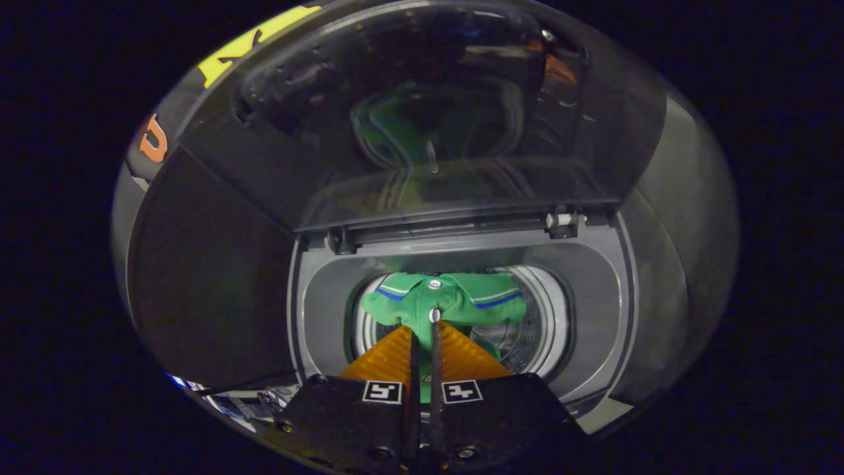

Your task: Put the clothes into the washing machine and then close the washing machine lid.

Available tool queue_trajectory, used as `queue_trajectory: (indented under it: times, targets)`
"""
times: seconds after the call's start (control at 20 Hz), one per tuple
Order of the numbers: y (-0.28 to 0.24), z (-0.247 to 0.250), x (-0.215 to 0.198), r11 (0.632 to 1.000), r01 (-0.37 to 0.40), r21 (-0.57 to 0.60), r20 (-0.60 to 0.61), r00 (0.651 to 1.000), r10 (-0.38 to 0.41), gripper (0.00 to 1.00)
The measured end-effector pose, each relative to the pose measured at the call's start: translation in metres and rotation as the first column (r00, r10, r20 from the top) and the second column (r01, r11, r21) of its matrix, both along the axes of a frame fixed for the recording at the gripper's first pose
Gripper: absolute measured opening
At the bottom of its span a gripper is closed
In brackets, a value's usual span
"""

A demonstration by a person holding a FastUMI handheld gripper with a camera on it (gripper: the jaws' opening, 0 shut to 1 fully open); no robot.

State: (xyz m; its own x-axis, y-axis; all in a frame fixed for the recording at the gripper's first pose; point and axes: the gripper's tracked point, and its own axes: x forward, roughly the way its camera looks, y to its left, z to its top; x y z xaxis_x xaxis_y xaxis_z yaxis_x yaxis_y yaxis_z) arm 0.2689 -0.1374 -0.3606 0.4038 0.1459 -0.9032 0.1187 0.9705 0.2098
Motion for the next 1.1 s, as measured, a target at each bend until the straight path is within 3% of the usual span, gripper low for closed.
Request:
queue_trajectory:
  times: [0.25,0.3,0.6,0.85,1.1]
  targets:
    - [0.007,-0.013,0.007,1.0,-0.022,0.008,0.04,0.999,0.022,0.08]
    - [0.005,-0.009,0.003,1.0,-0.031,0.0,0.031,0.999,0.031,0.14]
    - [0.0,0.03,0.0,0.994,-0.079,-0.07,0.109,0.99,0.086,0.76]
    - [0.011,0.091,0.015,0.987,-0.117,-0.111,0.235,0.962,0.141,0.8]
    - [0.026,0.177,0.052,0.986,-0.125,-0.112,0.429,0.889,0.162,0.8]
